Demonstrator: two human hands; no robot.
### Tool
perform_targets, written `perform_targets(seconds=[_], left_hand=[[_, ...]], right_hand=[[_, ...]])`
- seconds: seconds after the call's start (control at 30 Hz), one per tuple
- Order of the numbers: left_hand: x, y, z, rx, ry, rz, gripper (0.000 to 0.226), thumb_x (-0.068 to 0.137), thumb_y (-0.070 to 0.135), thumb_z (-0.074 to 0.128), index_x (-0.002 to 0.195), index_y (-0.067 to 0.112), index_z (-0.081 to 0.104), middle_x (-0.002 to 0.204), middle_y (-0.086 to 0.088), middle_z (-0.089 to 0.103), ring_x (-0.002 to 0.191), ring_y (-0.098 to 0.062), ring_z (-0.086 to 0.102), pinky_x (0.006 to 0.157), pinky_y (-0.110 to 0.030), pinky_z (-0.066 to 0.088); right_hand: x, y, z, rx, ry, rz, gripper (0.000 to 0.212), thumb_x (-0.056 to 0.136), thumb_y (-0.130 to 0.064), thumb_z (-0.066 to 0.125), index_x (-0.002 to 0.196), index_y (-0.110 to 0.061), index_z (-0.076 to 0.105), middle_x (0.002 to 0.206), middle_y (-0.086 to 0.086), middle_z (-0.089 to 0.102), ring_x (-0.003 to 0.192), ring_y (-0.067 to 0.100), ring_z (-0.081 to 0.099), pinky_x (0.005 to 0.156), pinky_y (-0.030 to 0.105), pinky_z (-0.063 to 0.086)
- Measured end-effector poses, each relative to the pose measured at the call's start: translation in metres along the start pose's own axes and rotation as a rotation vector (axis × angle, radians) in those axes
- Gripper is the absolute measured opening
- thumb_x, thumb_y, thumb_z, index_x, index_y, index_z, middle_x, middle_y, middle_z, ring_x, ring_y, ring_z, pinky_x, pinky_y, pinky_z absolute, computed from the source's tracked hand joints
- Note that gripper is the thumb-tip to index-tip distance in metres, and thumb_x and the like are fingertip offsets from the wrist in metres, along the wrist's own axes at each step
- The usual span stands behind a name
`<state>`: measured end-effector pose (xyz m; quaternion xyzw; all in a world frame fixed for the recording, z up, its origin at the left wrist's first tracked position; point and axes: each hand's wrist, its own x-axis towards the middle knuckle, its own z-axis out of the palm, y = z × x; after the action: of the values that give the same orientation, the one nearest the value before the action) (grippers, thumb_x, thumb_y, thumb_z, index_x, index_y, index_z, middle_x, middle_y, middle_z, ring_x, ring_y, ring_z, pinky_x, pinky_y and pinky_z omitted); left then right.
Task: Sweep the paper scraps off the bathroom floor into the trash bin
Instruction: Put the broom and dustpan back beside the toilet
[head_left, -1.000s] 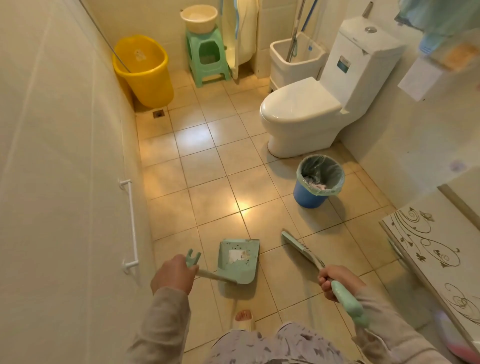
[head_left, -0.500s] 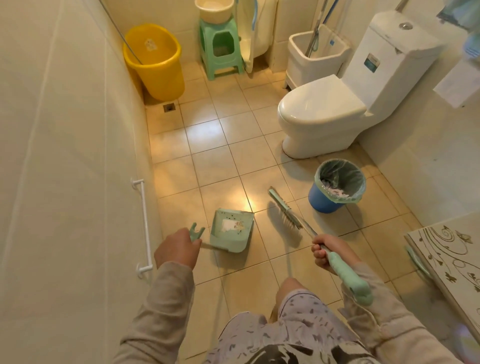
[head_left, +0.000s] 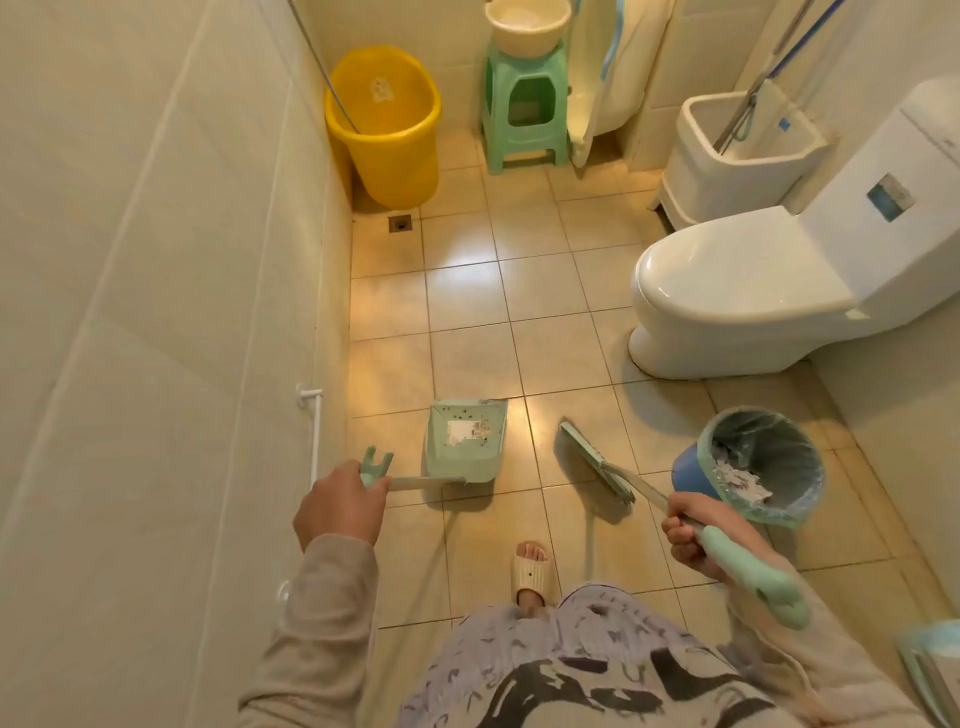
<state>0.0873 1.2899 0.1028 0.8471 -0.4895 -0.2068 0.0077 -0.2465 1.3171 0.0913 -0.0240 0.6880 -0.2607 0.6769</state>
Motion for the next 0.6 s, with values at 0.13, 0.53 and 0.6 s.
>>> perform_targets(seconds=[0.13, 0.53, 0.6], left_hand=[[0.044, 0.027, -0.011, -0.023, 0.009, -0.045, 0.027, 0.090, 0.037, 0.055, 0.102, 0.014, 0.065, 0.098, -0.013, 0.070, 0.089, -0.033, 0.063, 0.065, -0.029, 0.042], [0.227, 0.099, -0.058, 0.040, 0.021, 0.064, 0.026, 0.090, 0.033, 0.056, 0.104, 0.013, 0.065, 0.097, -0.013, 0.070, 0.088, -0.033, 0.063, 0.067, -0.030, 0.045], [0.262, 0.120, -0.071, 0.079, 0.012, 0.133, 0.027, 0.090, 0.033, 0.055, 0.104, 0.013, 0.064, 0.096, -0.013, 0.070, 0.087, -0.033, 0.063, 0.067, -0.030, 0.047]], right_hand=[[0.024, -0.063, 0.029, -0.008, -0.044, 0.021, 0.027, 0.090, -0.001, 0.027, 0.067, -0.012, 0.035, 0.026, -0.001, 0.038, 0.015, 0.006, 0.031, 0.026, 0.005, 0.025], [0.095, -0.206, 0.120, 0.040, -0.033, -0.016, 0.027, 0.090, 0.000, 0.029, 0.067, -0.011, 0.038, 0.028, -0.001, 0.041, 0.015, 0.005, 0.033, 0.025, 0.005, 0.028], [0.106, -0.227, 0.134, 0.082, -0.020, -0.024, 0.026, 0.090, 0.000, 0.030, 0.069, -0.010, 0.039, 0.030, -0.001, 0.041, 0.016, 0.005, 0.033, 0.026, 0.006, 0.028]])
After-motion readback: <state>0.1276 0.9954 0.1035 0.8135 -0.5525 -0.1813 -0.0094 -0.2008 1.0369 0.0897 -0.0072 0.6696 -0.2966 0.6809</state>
